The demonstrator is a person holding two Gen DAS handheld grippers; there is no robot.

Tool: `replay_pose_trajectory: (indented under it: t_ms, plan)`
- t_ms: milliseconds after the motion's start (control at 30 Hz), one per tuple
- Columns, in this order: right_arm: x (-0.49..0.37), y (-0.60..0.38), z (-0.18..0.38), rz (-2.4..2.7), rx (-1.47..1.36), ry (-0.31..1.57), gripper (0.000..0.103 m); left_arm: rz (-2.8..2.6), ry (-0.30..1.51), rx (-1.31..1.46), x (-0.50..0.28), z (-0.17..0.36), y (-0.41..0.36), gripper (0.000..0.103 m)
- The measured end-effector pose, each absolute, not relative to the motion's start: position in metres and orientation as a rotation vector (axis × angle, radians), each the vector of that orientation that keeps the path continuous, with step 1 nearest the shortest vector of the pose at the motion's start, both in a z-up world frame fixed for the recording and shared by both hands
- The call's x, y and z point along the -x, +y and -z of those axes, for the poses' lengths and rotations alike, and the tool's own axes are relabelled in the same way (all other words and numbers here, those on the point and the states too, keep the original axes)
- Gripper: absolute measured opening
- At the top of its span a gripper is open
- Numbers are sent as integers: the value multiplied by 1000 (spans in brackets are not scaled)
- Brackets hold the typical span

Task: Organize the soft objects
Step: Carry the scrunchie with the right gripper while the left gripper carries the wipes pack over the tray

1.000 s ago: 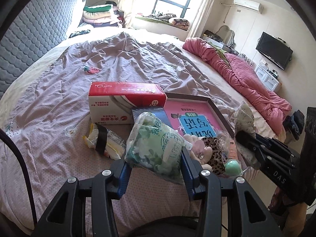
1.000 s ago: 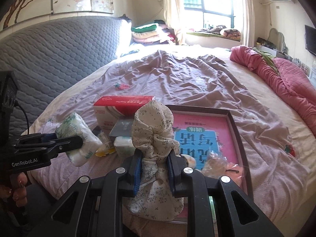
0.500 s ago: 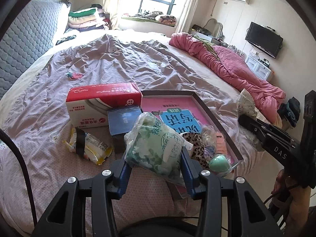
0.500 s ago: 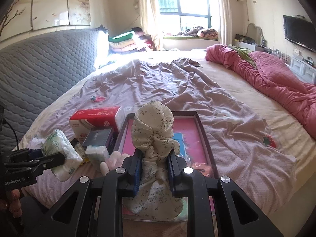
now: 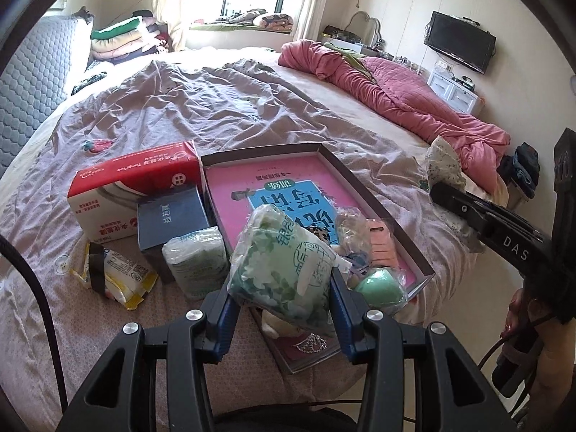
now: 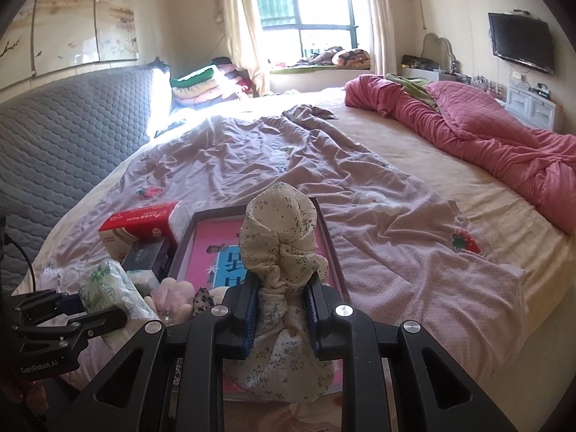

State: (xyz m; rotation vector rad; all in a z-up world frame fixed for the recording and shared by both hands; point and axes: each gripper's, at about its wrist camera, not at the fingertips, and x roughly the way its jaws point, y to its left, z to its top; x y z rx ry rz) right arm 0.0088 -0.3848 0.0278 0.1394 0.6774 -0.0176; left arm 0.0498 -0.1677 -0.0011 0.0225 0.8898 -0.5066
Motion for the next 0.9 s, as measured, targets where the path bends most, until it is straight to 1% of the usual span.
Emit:
replay_pose_trajectory:
  t_ms: [433,900]
  plan:
    - [-15,-401,6,1,-226,740,25,584,926,-70,-65,19,-217,46]
    - [-22,-404,27,1,-226,787,25,590,974,-82,-82,40,-233,46]
